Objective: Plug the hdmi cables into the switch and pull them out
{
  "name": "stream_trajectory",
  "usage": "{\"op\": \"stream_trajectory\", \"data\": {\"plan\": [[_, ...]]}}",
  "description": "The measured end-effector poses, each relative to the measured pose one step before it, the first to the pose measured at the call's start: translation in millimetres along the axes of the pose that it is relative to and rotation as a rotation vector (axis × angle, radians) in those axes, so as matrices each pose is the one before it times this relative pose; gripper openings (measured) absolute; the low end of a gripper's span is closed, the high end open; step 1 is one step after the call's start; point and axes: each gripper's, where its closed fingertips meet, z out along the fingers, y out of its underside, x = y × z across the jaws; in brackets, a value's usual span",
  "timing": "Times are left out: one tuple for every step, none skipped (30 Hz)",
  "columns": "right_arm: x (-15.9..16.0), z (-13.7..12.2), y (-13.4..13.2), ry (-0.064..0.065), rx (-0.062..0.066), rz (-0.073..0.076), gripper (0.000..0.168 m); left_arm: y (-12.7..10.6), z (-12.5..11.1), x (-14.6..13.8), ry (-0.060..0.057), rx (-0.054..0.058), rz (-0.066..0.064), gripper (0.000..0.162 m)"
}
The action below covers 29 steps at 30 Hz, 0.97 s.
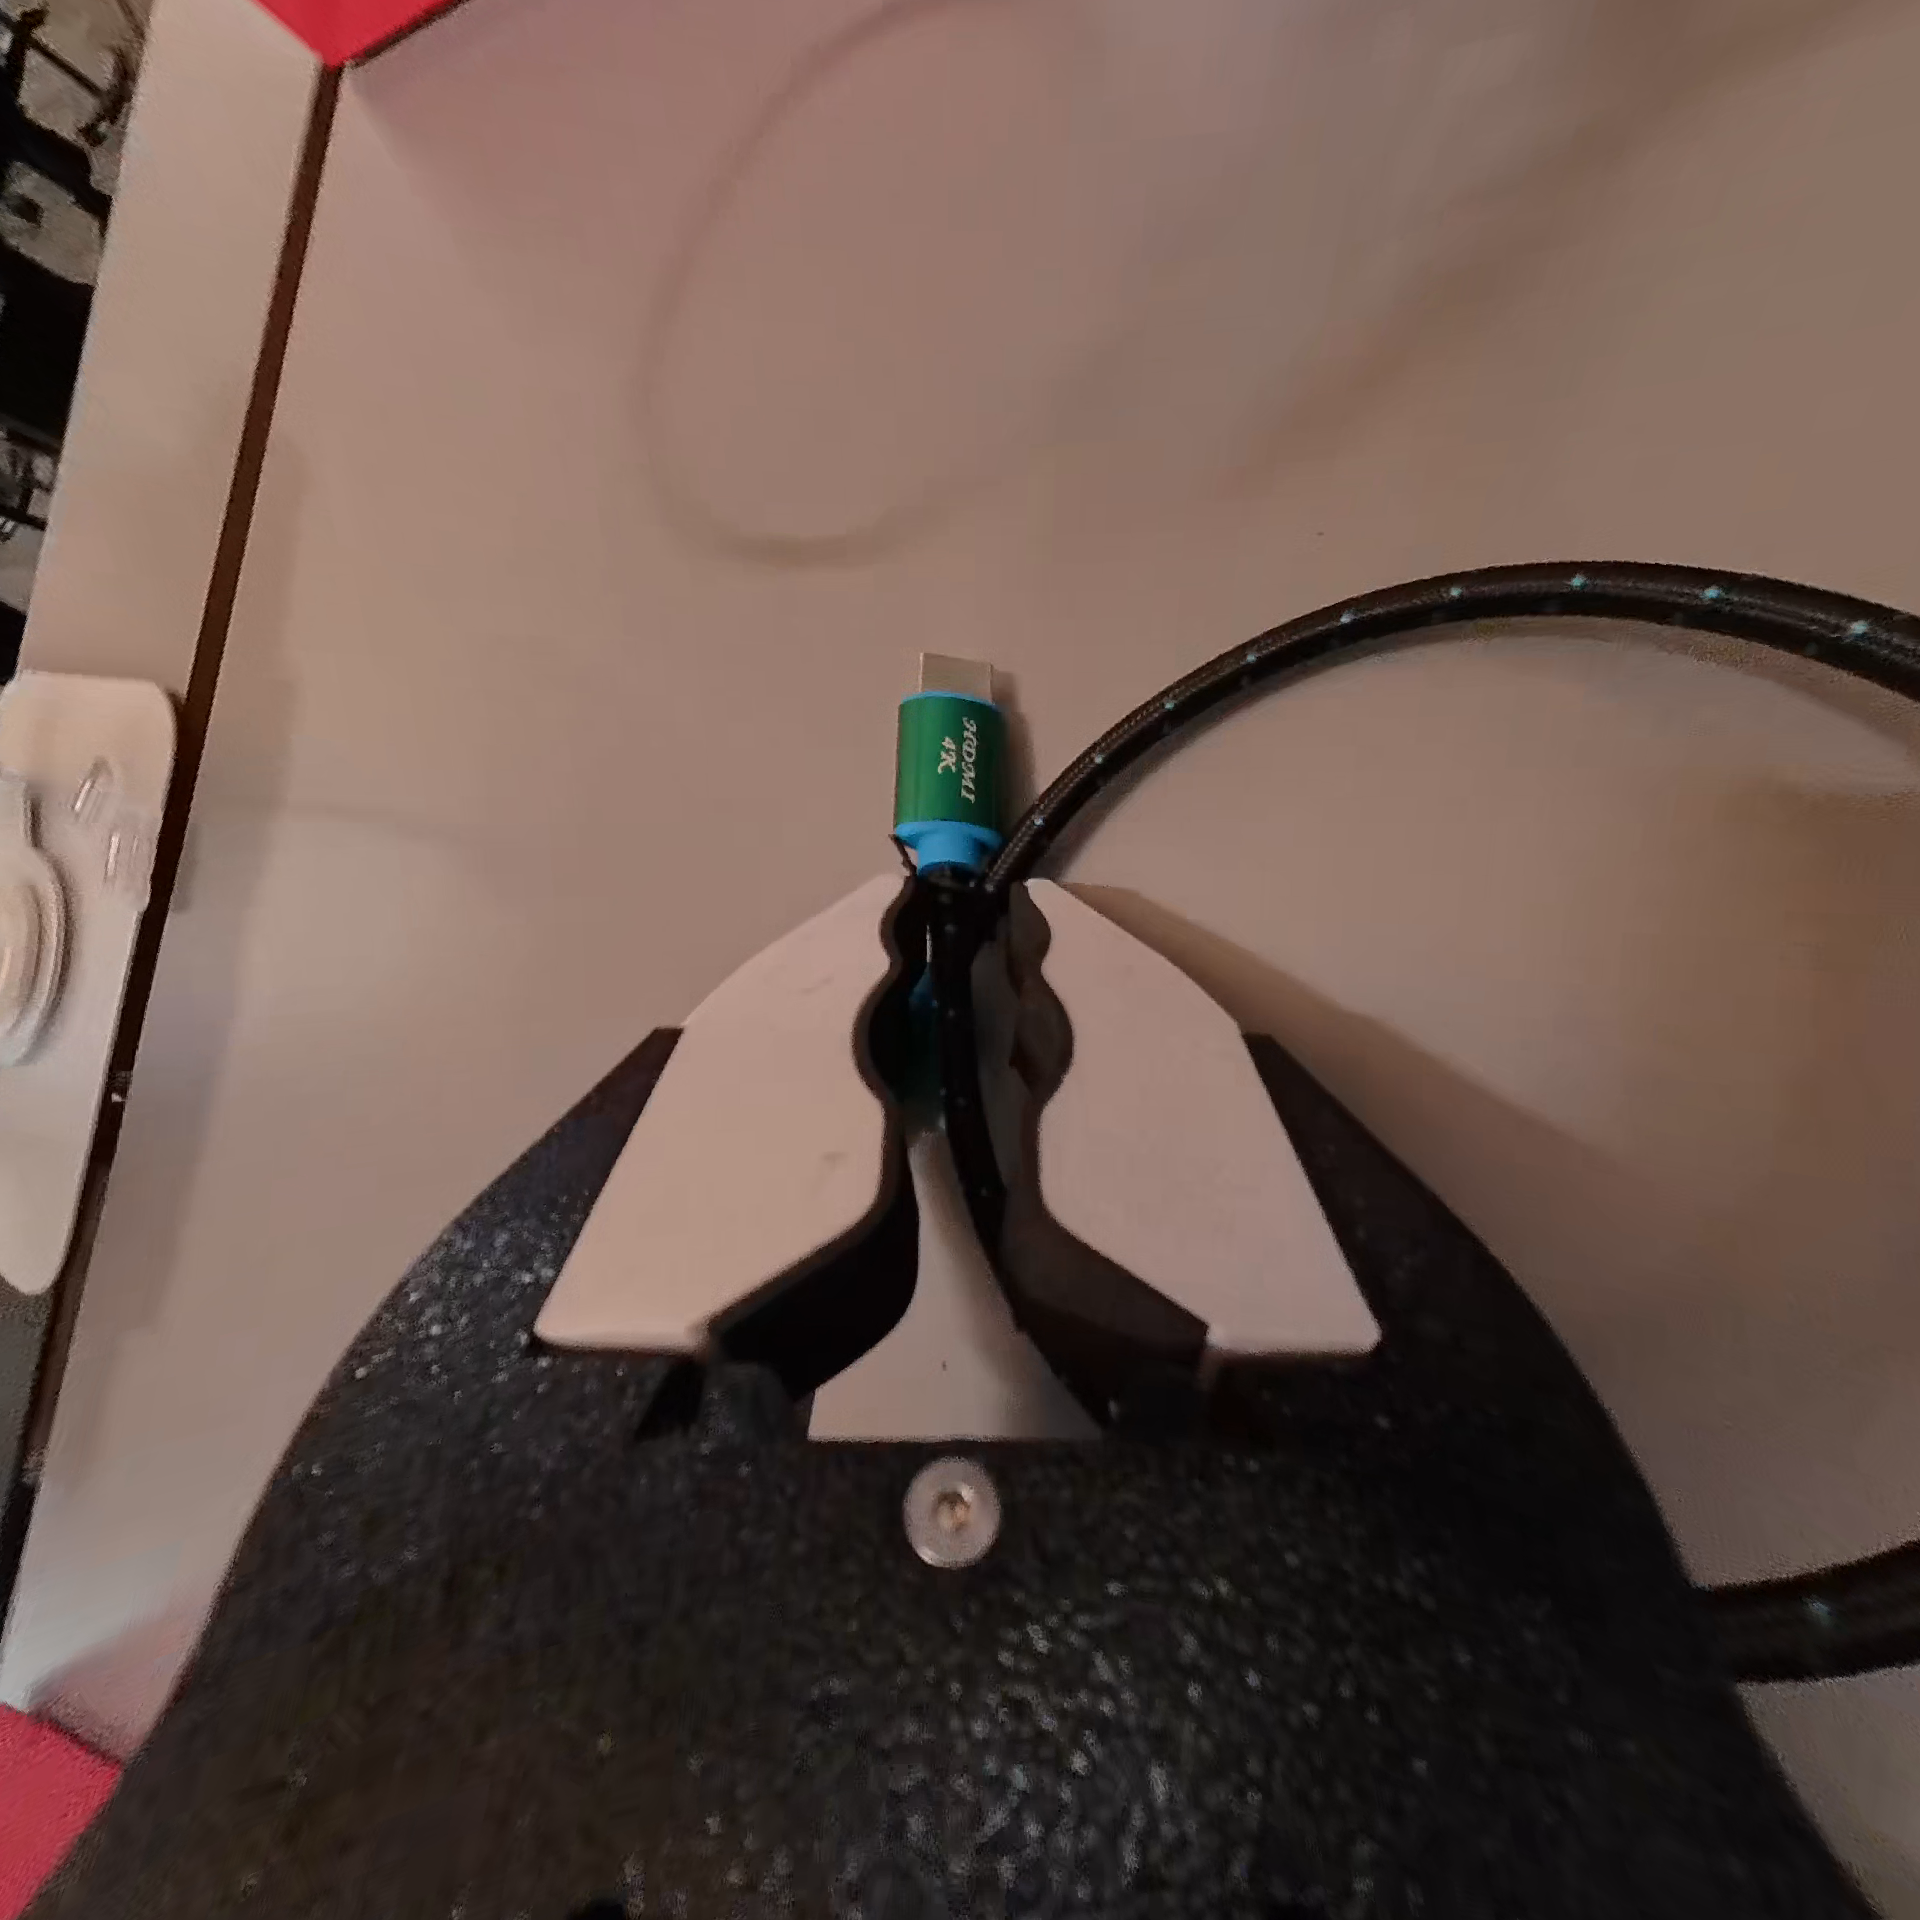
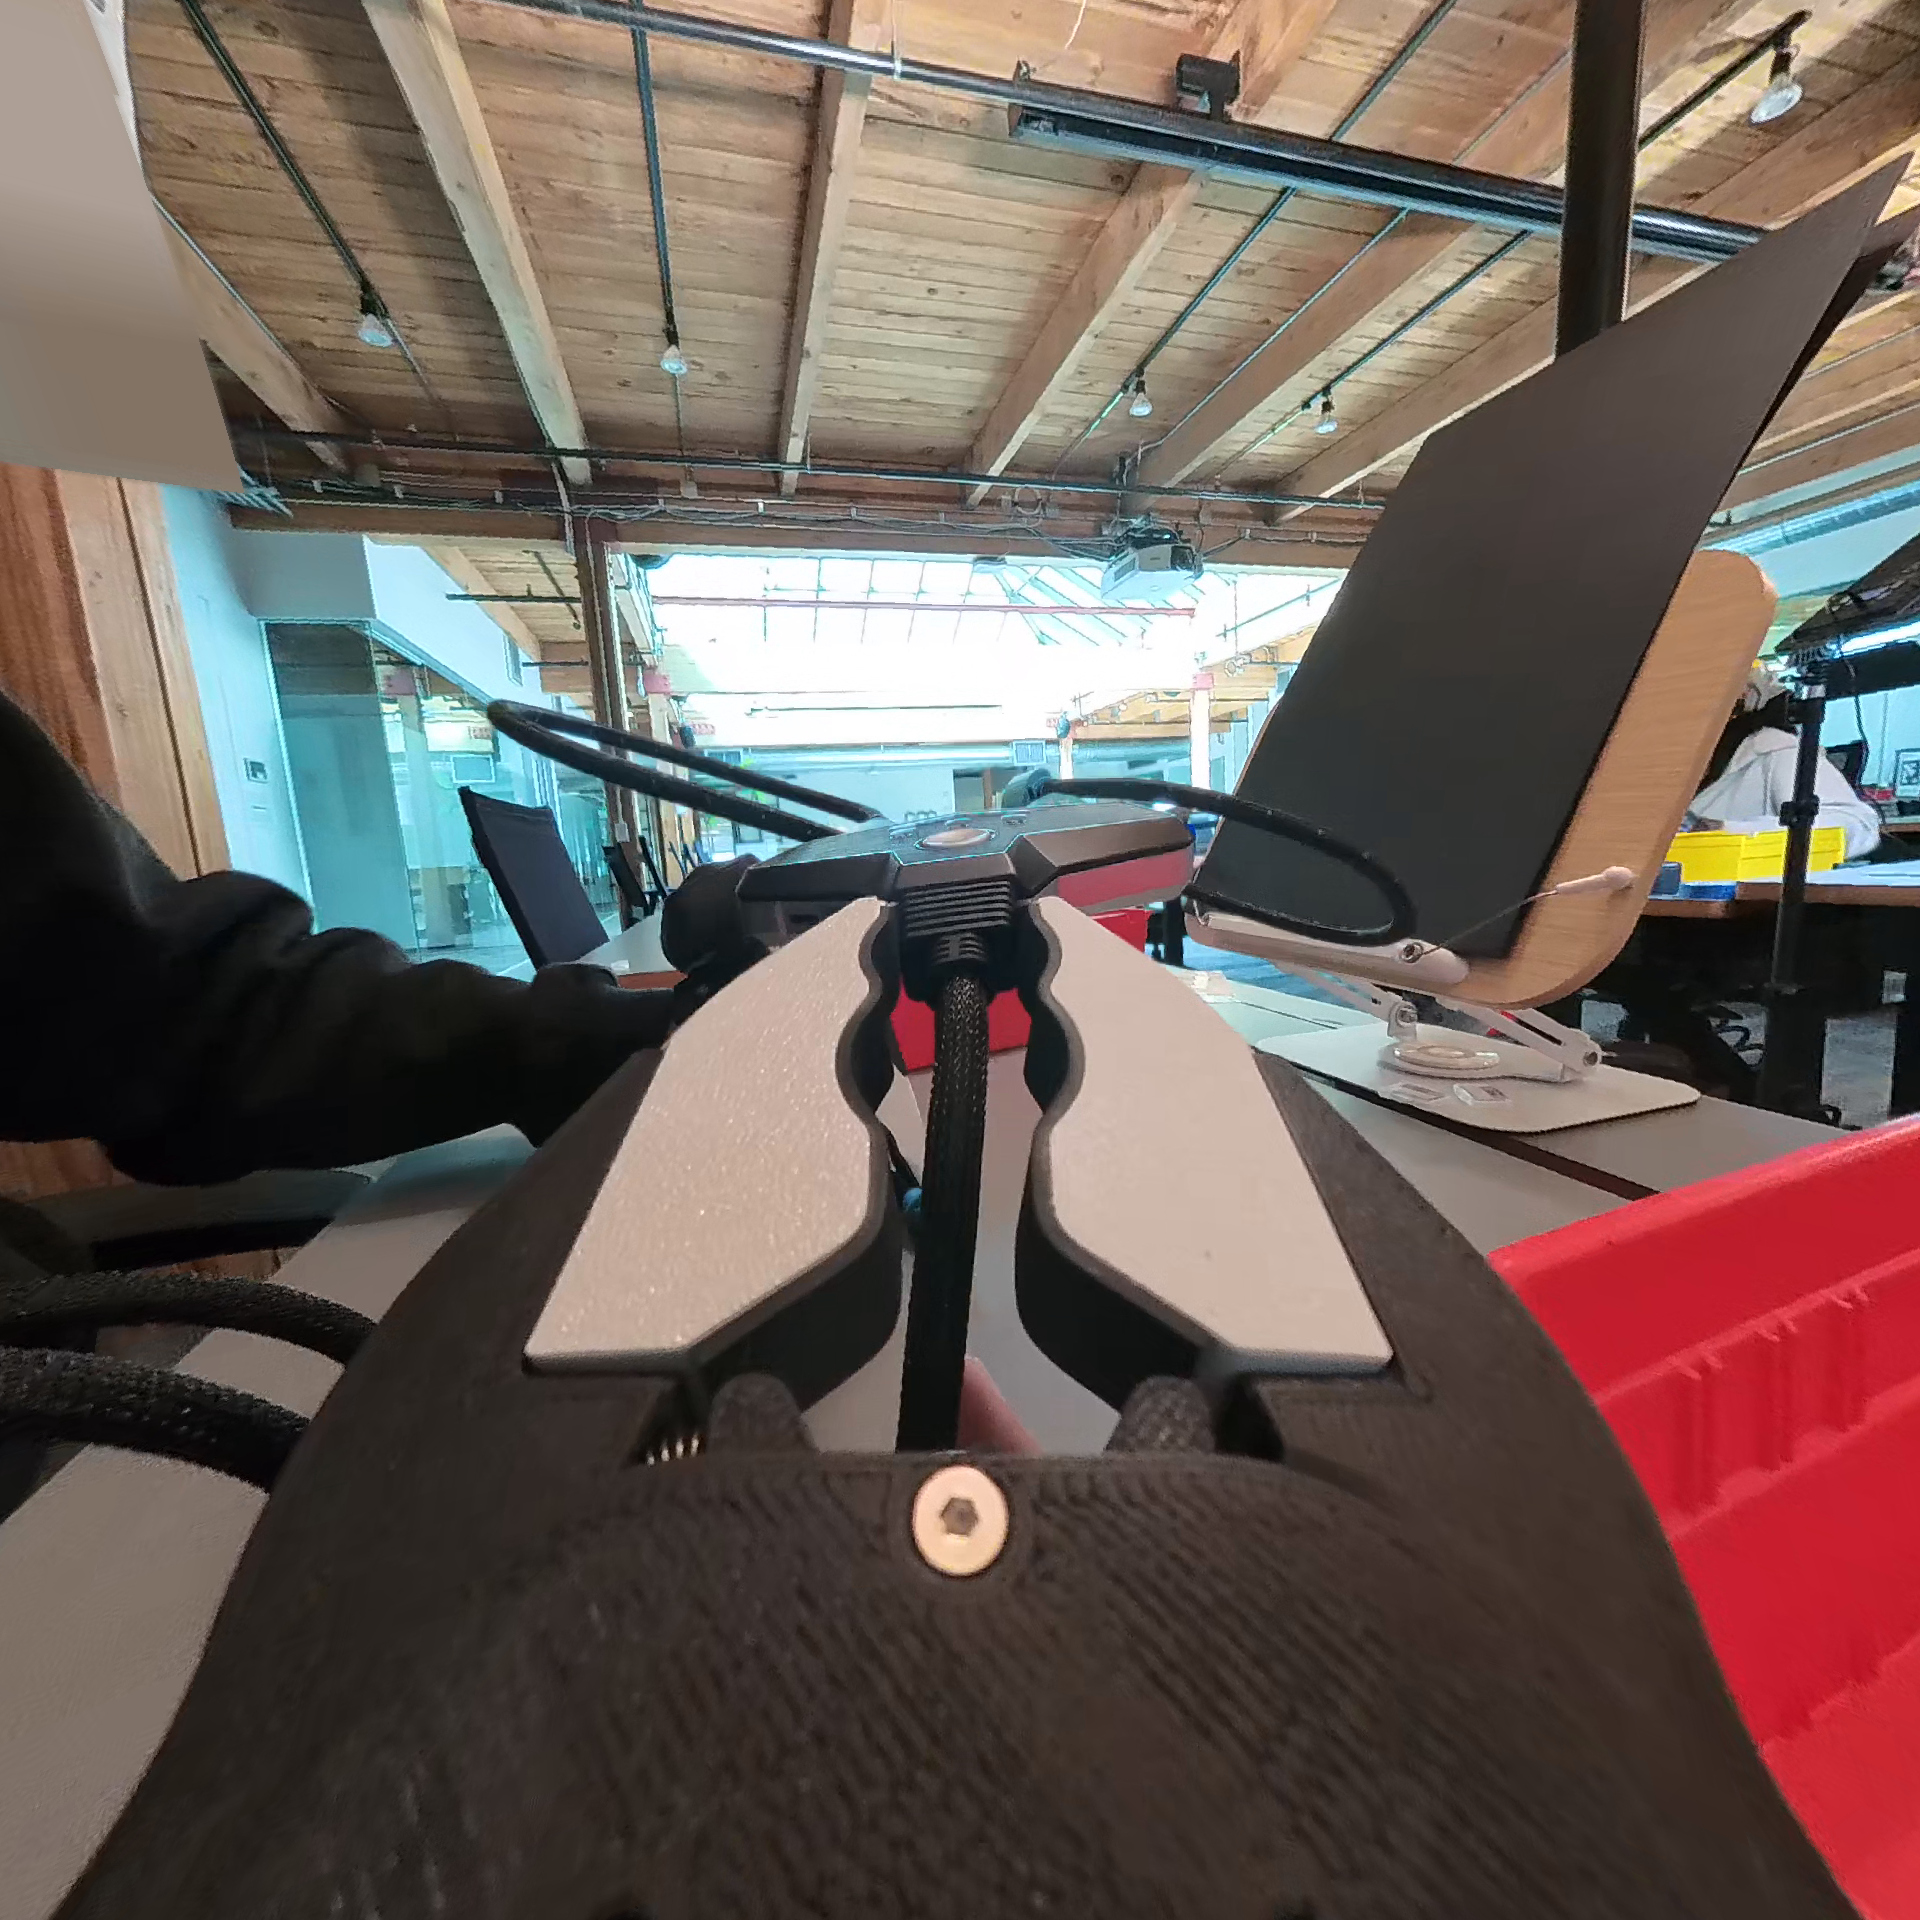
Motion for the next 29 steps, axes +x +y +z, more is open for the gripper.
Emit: {"op": "stream_trajectory", "data": {"plan": [[-0.34,-0.68,-1.05,-0.0032,0.005,0.001,0.022,1.14,-5.71,-1.85,-0.0061,0.022,-0.0319,0.014],[-0.62,-0.25,-0.78,-0.0038,0.0034,-0.0002,0.022,1.04,-7.34,-2.35,-0.0028,0.0233,-0.0379,0.014],[-0.99,0.11,-0.38,-0.0055,0.0015,-0.0019,0.022,0.67,-9.13,-4.64,-0.0122,0.0249,-0.0367,0.014],[-1.54,0.31,-0.1,-0.0082,0.0004,-0.0018,0.022,-1.02,-11.32,-5.4,-0.0069,0.0337,-0.0427,0.015],[-2.21,0.58,0.25,-0.0127,-0.0009,0.0,0.022,-3.62,-13.59,-5.6,0.0067,0.0421,-0.0527,0.015],[-2.77,0.96,0.32,-0.0177,-0.0016,0.0006,0.022,-7.38,-16.04,-6.41,0.0084,0.0486,-0.0471,0.015],[-3.29,1.3,0.6,-0.0199,-0.003,0.0004,0.022,-11.61,-17.9,-5.78,0.012,0.0464,-0.0337,0.015],[-3.03,1.75,1.43,-0.019,-0.0054,0.0017,0.022,-15.31,-18.37,-2.32,0.026,0.0371,-0.0103,0.015],[-3.04,1.9,1.83,-0.0184,-0.0082,0.0013,0.022,-16.94,-16.93,-0.07,0.0252,0.0218,0.0137,0.015],[-3.14,1.96,1.72,-0.0197,-0.0082,0.0009,0.022,-16.62,-14.11,1.03,0.0241,0.007,0.0258,0.015],[-3.27,2.15,1.55,-0.0209,-0.0075,0.0015,0.022,-13.47,-9.67,2.6,0.0296,-0.0144,0.0327,0.015],[-2.87,1.92,-0.9,-0.0189,0.0088,0.0066,0.022,-9.71,-4.5,3.99,0.034,-0.0307,0.0368,0.015],[-2.79,1.53,-2.3,-0.0188,0.0178,0.0057,0.022,-7.63,-0.14,5.77,0.0434,-0.0343,0.0317,0.015],[-2.58,1.2,-1.67,-0.0152,0.0097,-0.0034,0.022,-4.75,1.49,3.64,0.0285,-0.0435,0.0403,0.015],[-2.17,0.75,-0.96,-0.0118,0.0019,-0.0044,0.022,0.26,-0.35,-3.92,-0.0153,-0.0645,0.06,0.015],[-1.33,-0.34,-0.2,-0.0085,-0.0005,0.0017,0.022,7.19,-3.91,-12.66,-0.0565,-0.0823,0.0646,0.015],[-0.26,-0.96,0.37,0.0003,-0.0031,0.0015,0.022,13.15,-4.92,-16.3,-0.0599,-0.0798,0.0345,0.015],[0.17,-0.86,0.79,0.0033,-0.0047,0.0019,0.022,11.84,-3.22,-12.73,-0.0285,-0.0384,-0.0051,0.015],[0.31,-0.24,0.72,0.0031,-0.0037,0.0003,0.022,3.81,-2.49,-6.68,0.0009,0.021,-0.0172,0.015],[-0.18,0.46,0.75,0.0013,-0.0047,-0.0037,0.022,-3.97,-3.2,-1.42,0.0124,0.0558,-0.0079,0.015],[-0.74,1.17,1.16,-0.0031,-0.0079,-0.0051,0.022,-9.27,-3.17,3.34,0.0236,0.0617,-0.0001,0.015],[-1.08,1.55,1.34,-0.0071,-0.0086,-0.003,0.022,-11.61,-1.25,6.9,0.0353,0.0489,0.0021,0.015],[-1.3,1.79,1.76,-0.01,-0.0092,0.0008,0.022,-12.81,1.48,9.51,0.0467,0.0384,-0.0015,0.015],[-1.28,1.86,2.0,-0.0102,-0.0093,0.0025,0.022,-12.59,4.73,10.5,0.0555,0.0289,-0.0056,0.015],[-1.15,1.96,2.23,-0.0077,-0.0107,0.0006,0.022,-9.69,7.28,10.27,0.0577,0.0081,0.0027,0.015],[-1.32,1.94,2.2,-0.0055,-0.0109,-0.0015,0.022,-6.08,8.93,7.69,0.0441,-0.0168,0.0154,0.015],[-1.15,1.64,1.64,-0.0046,-0.0084,-0.0015,0.022,-4.14,9.66,4.91,0.0313,-0.031,0.016,0.015],[-0.96,1.31,1.58,-0.0034,-0.0076,-0.0004,0.022,-3.79,10.06,4.4,0.032,-0.034,0.004,0.015],[-0.48,1.05,1.25,-0.0019,-0.0055,-0.0003,0.022,-3.59,9.97,2.82,0.0248,-0.0365,-0.0145,0.015]]}}
